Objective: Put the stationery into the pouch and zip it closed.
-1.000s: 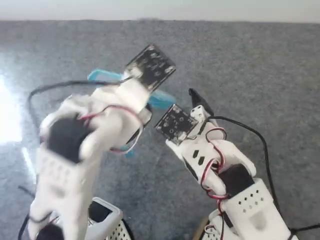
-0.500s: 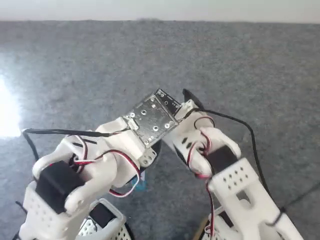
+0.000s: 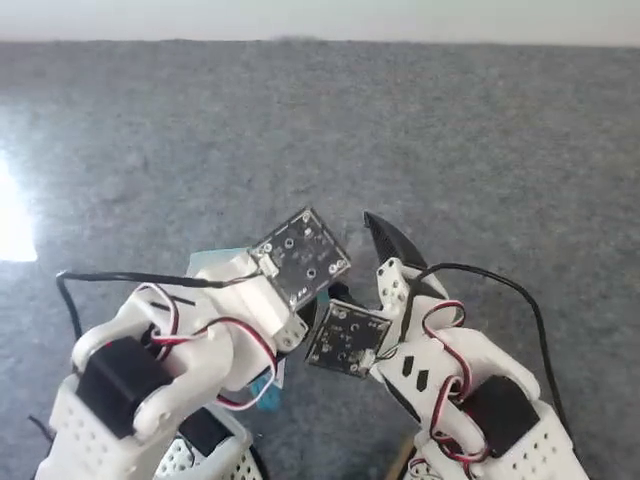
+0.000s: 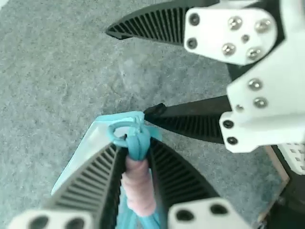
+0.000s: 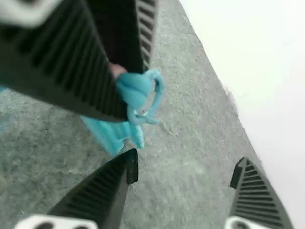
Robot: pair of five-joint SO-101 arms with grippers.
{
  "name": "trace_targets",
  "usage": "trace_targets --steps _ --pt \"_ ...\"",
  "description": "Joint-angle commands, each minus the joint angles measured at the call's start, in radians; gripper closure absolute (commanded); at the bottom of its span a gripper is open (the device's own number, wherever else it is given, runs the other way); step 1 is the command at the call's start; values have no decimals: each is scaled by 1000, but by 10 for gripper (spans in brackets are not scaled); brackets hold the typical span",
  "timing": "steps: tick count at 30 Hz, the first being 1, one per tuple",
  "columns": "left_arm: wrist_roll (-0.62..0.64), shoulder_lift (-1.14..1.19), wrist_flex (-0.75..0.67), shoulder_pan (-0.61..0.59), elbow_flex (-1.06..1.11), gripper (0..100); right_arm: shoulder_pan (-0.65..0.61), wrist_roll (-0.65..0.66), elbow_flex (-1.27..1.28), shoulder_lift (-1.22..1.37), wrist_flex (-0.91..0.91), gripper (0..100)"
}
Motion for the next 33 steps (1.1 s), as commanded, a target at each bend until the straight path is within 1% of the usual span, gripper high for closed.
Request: trace_targets --steps 1,6,10,13,20,23,24,27,29,33 --pt "-12 -52 31 -2 48 990 -33 26 -17 12 1 680" --pt "-12 -107 32 2 82 990 -51 34 -17 65 -33 682" --pt "-12 -103 32 3 67 990 -47 34 15 139 -87 725" --pt "-12 -86 32 -2 62 990 -45 29 15 139 -82 702" --pt "-35 -86 32 2 67 990 -45 35 25 25 19 699" --pt "-35 -86 34 -2 74 990 -50 64 26 -35 104 700" --pt "-35 -84 34 -3 81 990 -59 77 28 -58 133 700" --pt "-35 -80 34 2 87 990 -168 89 32 -97 188 700" --pt "-35 -80 34 3 71 990 -197 94 57 -90 163 700" --pt "-35 -80 34 3 28 990 -160 130 126 -21 62 700"
